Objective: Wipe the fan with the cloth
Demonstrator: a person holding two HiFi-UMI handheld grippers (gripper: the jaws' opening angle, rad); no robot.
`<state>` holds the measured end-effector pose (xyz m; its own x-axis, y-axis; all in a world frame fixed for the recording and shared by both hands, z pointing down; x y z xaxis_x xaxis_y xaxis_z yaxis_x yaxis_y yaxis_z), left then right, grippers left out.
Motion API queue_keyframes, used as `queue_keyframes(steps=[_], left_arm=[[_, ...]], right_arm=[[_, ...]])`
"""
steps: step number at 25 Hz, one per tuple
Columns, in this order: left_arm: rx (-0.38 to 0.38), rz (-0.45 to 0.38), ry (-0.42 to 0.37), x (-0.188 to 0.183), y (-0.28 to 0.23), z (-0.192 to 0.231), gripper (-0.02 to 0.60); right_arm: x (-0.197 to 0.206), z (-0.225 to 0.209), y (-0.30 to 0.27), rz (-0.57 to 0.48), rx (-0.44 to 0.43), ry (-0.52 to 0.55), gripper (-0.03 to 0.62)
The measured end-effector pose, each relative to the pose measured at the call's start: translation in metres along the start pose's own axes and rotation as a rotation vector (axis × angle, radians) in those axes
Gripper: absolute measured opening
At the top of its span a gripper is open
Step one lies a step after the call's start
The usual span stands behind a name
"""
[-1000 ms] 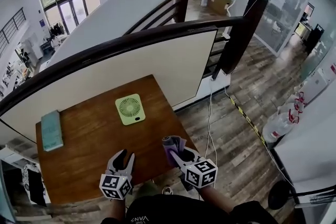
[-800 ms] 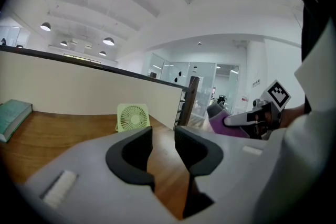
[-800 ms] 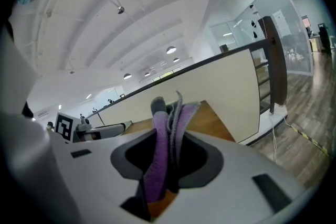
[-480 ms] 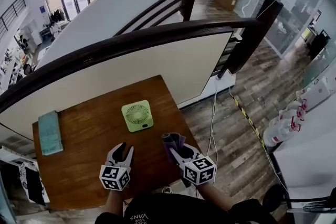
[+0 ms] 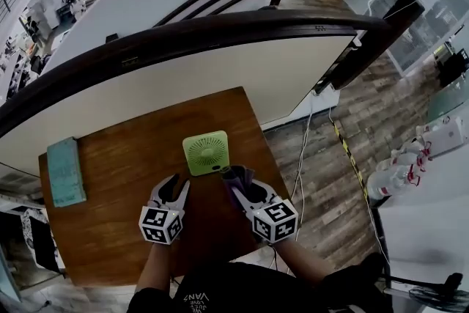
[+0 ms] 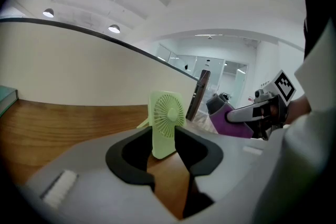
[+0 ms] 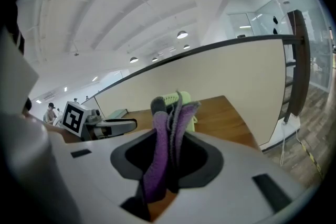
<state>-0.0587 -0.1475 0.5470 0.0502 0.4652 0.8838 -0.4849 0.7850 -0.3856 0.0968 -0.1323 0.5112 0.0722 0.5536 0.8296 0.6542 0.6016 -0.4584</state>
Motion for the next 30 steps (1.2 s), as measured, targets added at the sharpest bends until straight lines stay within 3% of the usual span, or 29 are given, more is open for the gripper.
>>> queue_keyframes(steps=[11,21,30], left_arm=[[0.114,0.019,0.054,0.010,-0.055,0.013,0.153],[0.208,0.051,0.063,0.016,-0.075,0.015,0.153],[0.255,0.045,0.075,0.017,-0.077,0.015,0.114]], right_arm=[[-0.031,0.001,-0.053,0.008,-0.024,0.125,0.110],[-0.039,0.018,-0.097,0.047,-0.116,0.222,0.110],[-0.038,0.034,-0.125,0.103,-0.165,0.281,0.110]])
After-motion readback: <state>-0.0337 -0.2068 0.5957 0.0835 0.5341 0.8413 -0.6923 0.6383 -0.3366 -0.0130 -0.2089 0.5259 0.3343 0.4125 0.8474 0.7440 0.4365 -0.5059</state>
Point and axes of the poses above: the fingertips, and each gripper's own axes: y backward along the fingers, z to its left, x out of its underside, the point moved 1 cm from there along y, backward along the fingers, and after that the axes turned 3 degrees about -x, right-handed, at the moved point
